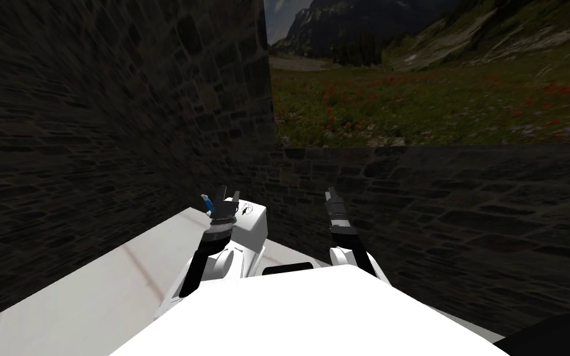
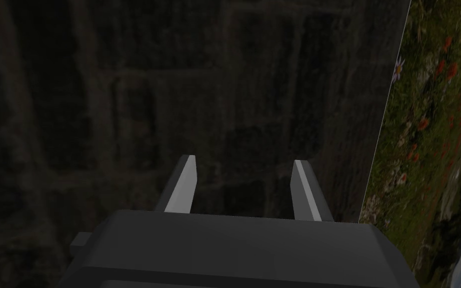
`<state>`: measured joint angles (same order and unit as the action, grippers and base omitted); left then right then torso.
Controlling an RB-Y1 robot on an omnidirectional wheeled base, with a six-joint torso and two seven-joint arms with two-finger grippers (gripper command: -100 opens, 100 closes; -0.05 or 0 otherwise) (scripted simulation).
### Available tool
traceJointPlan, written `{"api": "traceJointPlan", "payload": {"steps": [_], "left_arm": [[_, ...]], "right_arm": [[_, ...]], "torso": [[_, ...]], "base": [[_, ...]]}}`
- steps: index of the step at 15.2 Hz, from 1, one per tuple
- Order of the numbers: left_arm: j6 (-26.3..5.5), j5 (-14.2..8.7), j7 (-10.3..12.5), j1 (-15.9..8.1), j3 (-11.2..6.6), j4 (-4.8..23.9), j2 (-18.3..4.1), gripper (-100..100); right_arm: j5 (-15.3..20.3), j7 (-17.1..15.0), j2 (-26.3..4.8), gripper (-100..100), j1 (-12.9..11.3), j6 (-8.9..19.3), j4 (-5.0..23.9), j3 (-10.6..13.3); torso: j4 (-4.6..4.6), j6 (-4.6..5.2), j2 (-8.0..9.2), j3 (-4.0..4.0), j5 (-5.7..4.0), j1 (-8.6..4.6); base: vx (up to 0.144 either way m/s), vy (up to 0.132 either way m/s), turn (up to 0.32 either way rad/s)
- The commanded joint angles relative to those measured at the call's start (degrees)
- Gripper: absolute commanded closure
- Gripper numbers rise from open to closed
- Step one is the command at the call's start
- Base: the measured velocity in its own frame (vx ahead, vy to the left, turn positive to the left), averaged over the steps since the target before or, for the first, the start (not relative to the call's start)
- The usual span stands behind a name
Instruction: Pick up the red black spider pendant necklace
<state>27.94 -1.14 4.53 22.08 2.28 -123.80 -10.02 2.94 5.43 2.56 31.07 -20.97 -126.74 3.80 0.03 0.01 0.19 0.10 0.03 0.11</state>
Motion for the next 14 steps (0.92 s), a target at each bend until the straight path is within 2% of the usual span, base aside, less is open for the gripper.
{"api": "traceJointPlan", "payload": {"steps": [1,2,3,4,5,8,9,10,11,12,14], "left_arm": [[0.1,-0.3,0.2,-0.5,-0.05,1.7,-1.1,-100],[0.2,-0.6,0.2,-1.3,0.02,3.7,-1.9,-100],[0.2,-0.6,0.2,-1.3,0.02,3.7,-1.9,-100],[0.4,-0.9,0.2,-2.1,0.08,5.6,-2.5,-100],[0.4,-0.9,0.2,-2.1,0.08,5.9,-2.5,-100],[0.8,-1.5,0.3,-3.8,0.18,10.1,-3.6,-100],[0.8,-1.5,0.3,-3.8,0.18,10.4,-3.6,-100],[1.1,-1.8,0.3,-4.7,0.22,12.4,-4.0,-100],[1.1,-1.8,0.3,-4.7,0.22,12.8,-4.0,-100],[1.3,-2.2,0.3,-5.7,0.25,14.8,-4.3,-100],[1.3,-2.2,0.3,-5.7,0.25,15.3,-4.3,-100]], "right_arm": [[0.0,0.0,0.0,0,0.0,0.0,0.0,0.0],[0.0,0.0,0.0,0,0.0,0.0,0.0,0.0],[0.0,0.0,0.0,0,0.0,0.0,0.0,0.0],[0.0,0.0,0.0,0,0.0,0.0,0.0,0.0],[0.0,0.0,0.0,0,0.0,0.0,0.0,0.0],[0.0,0.0,0.0,0,0.0,0.0,0.0,0.0],[0.0,0.0,0.0,0,0.0,0.0,0.0,0.0],[0.0,0.0,0.0,0,0.0,0.0,0.0,0.0],[0.0,0.0,0.0,0,0.0,0.0,0.0,0.0],[0.0,0.0,0.0,0,0.0,0.0,0.0,0.0],[0.0,0.0,0.0,0,0.0,0.0,0.0,0.0]], "torso": [[0.0,0.0,0.0,0.0,0.0,0.0],[0.01,0.0,0.01,0.01,0.0,0.01],[0.01,0.0,0.01,0.01,0.0,0.01],[0.0,-0.01,-0.01,0.0,0.0,0.01],[0.0,0.0,-0.01,0.0,0.01,0.02],[0.0,-0.01,-0.03,-0.01,0.01,0.03],[0.0,0.0,-0.02,-0.01,0.01,0.04],[0.0,-0.01,-0.02,-0.01,0.01,0.04],[0.0,0.0,-0.02,-0.01,0.01,0.05],[0.0,-0.01,-0.02,0.0,0.01,0.05],[0.01,-0.01,0.0,0.01,0.01,0.05]], "base": [[-0.051,0.022,-0.06],[-0.046,0.021,-0.073],[-0.041,0.022,-0.056],[-0.043,0.026,-0.062],[-0.041,0.027,-0.045],[-0.042,0.029,-0.057],[-0.041,0.028,-0.058],[-0.043,0.031,-0.054],[-0.046,0.033,-0.048],[-0.054,0.033,-0.061],[-0.037,0.027,-0.036]]}}
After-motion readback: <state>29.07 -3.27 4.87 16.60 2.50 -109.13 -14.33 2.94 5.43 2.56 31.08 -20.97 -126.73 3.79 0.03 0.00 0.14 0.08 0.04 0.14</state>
